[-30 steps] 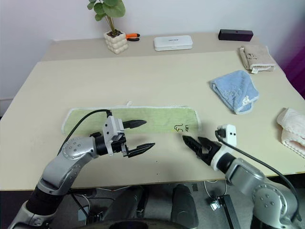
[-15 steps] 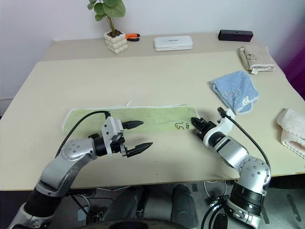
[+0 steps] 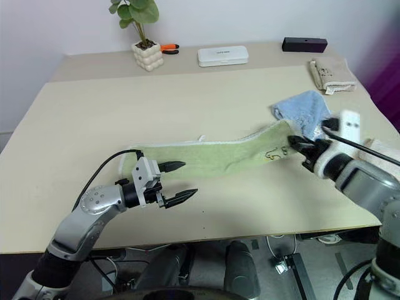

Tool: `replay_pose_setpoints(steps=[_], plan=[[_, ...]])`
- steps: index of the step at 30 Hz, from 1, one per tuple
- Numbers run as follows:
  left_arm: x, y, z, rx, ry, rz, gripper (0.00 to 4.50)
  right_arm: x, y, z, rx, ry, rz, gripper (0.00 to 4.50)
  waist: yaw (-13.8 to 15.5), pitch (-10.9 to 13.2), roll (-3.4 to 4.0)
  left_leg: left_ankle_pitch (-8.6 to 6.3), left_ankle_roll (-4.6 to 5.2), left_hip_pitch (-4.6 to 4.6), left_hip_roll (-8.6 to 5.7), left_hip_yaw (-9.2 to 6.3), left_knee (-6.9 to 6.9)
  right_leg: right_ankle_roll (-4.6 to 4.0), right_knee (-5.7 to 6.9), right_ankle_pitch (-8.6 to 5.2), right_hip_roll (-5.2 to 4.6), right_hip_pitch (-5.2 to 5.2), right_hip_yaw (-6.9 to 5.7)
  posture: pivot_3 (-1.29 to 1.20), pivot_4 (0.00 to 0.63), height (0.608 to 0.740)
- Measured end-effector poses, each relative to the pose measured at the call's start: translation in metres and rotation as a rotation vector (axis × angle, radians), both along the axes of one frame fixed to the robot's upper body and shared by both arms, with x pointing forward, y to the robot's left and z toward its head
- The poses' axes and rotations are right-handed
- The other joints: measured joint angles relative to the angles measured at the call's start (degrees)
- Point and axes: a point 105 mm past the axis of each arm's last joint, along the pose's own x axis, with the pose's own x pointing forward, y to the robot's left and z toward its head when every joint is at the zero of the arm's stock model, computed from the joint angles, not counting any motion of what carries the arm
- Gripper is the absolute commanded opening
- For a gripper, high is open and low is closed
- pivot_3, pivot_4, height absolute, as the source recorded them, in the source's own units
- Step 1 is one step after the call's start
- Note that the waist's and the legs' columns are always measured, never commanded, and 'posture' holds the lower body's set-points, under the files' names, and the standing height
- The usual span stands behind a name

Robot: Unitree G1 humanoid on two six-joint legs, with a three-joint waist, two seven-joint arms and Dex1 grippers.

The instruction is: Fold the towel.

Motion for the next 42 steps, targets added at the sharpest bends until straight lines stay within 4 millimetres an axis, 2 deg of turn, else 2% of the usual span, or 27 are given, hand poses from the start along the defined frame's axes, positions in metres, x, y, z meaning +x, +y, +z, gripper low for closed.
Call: replay_pose_setpoints(steps=[2, 4, 6, 11, 16, 19, 24, 27, 28, 30, 34, 35, 38, 42], plan=[[0.000, -0.002, 0.000, -0.005, -0.002, -0.003, 4.28, -0.004, 0.035, -0.011, -0.079, 0.015, 0.156, 0.04, 0.38, 0.01, -0.04, -0.01, -0.01, -0.03, 0.00, -0.01, 0.01, 0.00, -0.05, 0.00, -0.01, 0.00, -0.01, 0.00, 0.150, 0.740], [0.000, -0.002, -0.001, -0.003, 0.000, 0.004, 4.28, -0.005, 0.063, -0.027, -0.078, 0.045, 0.255, 0.04, 0.67, 0.04, -0.15, -0.01, -0.02, -0.09, -0.05, -0.03, 0.06, 0.00, -0.10, 0.01, -0.05, 0.00, -0.02, 0.00, 0.150, 0.740], [-0.001, -0.002, -0.002, -0.003, 0.002, 0.007, 4.28, -0.005, 0.082, -0.037, -0.060, 0.060, 0.307, 0.04, 0.75, 0.04, -0.16, -0.02, -0.01, -0.12, -0.13, -0.03, 0.10, -0.01, -0.12, 0.02, -0.11, 0.00, 0.00, 0.00, 0.150, 0.740], [-0.004, -0.002, -0.002, -0.010, 0.003, 0.016, 4.28, 0.002, 0.106, -0.058, -0.074, 0.087, 0.346, 0.04, 0.56, 0.03, -0.17, -0.02, -0.03, -0.10, -0.09, -0.05, 0.05, -0.03, -0.08, 0.03, -0.06, -0.07, 0.00, 0.00, 0.150, 0.740], [-0.005, -0.001, -0.004, -0.005, 0.007, 0.034, 4.28, 0.010, 0.108, -0.064, -0.078, 0.085, 0.325, 0.04, 0.55, 0.03, -0.17, -0.03, -0.03, -0.10, -0.09, -0.05, 0.04, -0.04, -0.07, 0.04, -0.05, -0.08, 0.00, 0.00, 0.150, 0.740], [-0.006, -0.001, -0.002, -0.006, -0.001, 0.034, 4.28, 0.007, 0.115, -0.063, -0.049, 0.083, 0.363, 0.94, 0.53, 0.03, -0.16, -0.03, -0.04, -0.10, -0.08, -0.05, 0.03, -0.04, -0.06, 0.04, -0.03, -0.09, 0.00, 0.00, 0.150, 0.740], [-0.005, -0.001, -0.001, -0.004, -0.006, 0.038, 4.28, -0.003, 0.113, -0.053, -0.041, 0.041, 0.431, 3.35, 0.76, 0.03, -0.16, -0.03, -0.04, -0.11, -0.11, -0.07, 0.03, -0.04, -0.07, 0.04, -0.05, -0.08, 0.00, 0.00, 0.150, 0.740], [-0.003, 0.001, 0.000, 0.000, -0.011, 0.044, 4.28, -0.010, 0.096, -0.038, -0.064, -0.029, 0.450, 3.35, 0.64, 0.03, -0.17, -0.04, -0.03, -0.10, -0.10, -0.05, 0.04, -0.03, -0.09, 0.04, -0.05, -0.06, -0.01, 0.00, 0.150, 0.740], [-0.003, 0.001, 0.000, 0.002, -0.013, 0.044, 4.28, -0.010, 0.092, -0.033, -0.057, -0.050, 0.451, 3.11, 0.55, 0.03, -0.17, -0.04, -0.03, -0.09, -0.09, -0.05, 0.04, -0.03, -0.08, 0.04, -0.04, -0.06, -0.01, 0.00, 0.150, 0.740], [-0.003, 0.001, 0.001, 0.002, -0.015, 0.044, 4.28, -0.006, 0.086, -0.026, -0.038, -0.087, 0.440, 2.42, 0.37, 0.03, -0.16, -0.04, -0.03, -0.06, -0.03, -0.02, 0.02, -0.04, -0.07, 0.04, 0.00, -0.06, 0.00, 0.00, 0.150, 0.740], [-0.001, 0.003, -0.001, 0.005, -0.008, 0.051, 4.28, 0.013, 0.068, -0.030, -0.059, -0.100, 0.356, 0.35, 0.53, 0.03, -0.17, -0.04, -0.04, -0.06, -0.04, -0.01, 0.03, -0.04, -0.07, 0.05, -0.01, -0.06, 0.00, 0.00, 0.150, 0.740], [0.000, 0.005, -0.002, 0.007, -0.004, 0.062, 4.28, 0.023, 0.068, -0.032, -0.061, -0.112, 0.339, 0.05, 0.45, 0.02, -0.18, -0.03, -0.05, -0.05, -0.04, -0.01, 0.03, -0.05, -0.07, 0.05, 0.00, -0.05, -0.01, 0.00, 0.150, 0.740], [0.004, 0.006, 0.000, 0.006, -0.016, 0.077, 4.28, 0.040, 0.070, -0.053, -0.129, -0.113, 0.315, 0.05, 0.44, 0.02, -0.18, -0.03, -0.06, -0.04, -0.03, -0.01, 0.01, -0.06, -0.04, 0.06, 0.01, -0.08, -0.01, 0.00, 0.150, 0.740], [0.006, 0.013, -0.001, 0.006, -0.013, 0.120, 4.28, 0.036, 0.085, -0.089, -0.240, -0.077, 0.412, 0.05, 0.47, 0.02, -0.18, -0.03, -0.23, -0.06, -0.04, -0.02, 0.02, -0.06, -0.04, 0.06, 0.00, -0.10, 0.00, 0.00, 0.150, 0.740]])
